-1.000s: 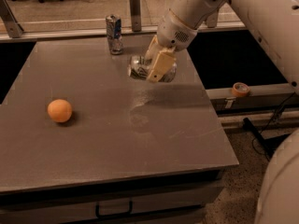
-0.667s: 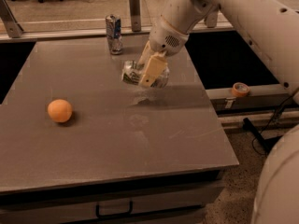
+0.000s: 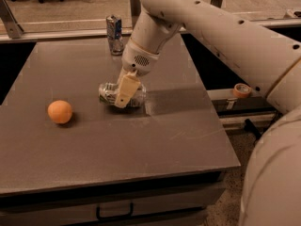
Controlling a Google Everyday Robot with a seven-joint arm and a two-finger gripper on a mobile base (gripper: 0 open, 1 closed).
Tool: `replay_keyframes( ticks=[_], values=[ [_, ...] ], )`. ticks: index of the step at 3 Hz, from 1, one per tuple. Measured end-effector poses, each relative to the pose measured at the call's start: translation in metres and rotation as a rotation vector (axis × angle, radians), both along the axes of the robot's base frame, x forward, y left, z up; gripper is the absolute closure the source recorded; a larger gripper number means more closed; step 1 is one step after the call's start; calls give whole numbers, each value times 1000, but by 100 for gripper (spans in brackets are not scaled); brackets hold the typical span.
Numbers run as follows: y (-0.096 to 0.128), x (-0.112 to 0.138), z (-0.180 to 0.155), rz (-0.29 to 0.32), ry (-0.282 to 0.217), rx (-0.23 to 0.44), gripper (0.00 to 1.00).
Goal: Move 7up can near orange
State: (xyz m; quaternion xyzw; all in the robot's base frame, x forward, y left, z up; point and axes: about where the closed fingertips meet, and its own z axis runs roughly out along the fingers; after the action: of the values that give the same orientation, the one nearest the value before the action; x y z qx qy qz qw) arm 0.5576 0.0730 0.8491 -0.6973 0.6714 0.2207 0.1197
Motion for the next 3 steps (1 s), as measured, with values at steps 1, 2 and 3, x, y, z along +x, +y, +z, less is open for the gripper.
replay_keyframes(
  ticks=[1, 2, 3],
  values=[
    [22, -16, -8, 26, 42, 3, 82],
    [41, -27, -8, 49, 48, 10, 59],
    [58, -34, -7, 65, 51, 21, 36]
  ],
)
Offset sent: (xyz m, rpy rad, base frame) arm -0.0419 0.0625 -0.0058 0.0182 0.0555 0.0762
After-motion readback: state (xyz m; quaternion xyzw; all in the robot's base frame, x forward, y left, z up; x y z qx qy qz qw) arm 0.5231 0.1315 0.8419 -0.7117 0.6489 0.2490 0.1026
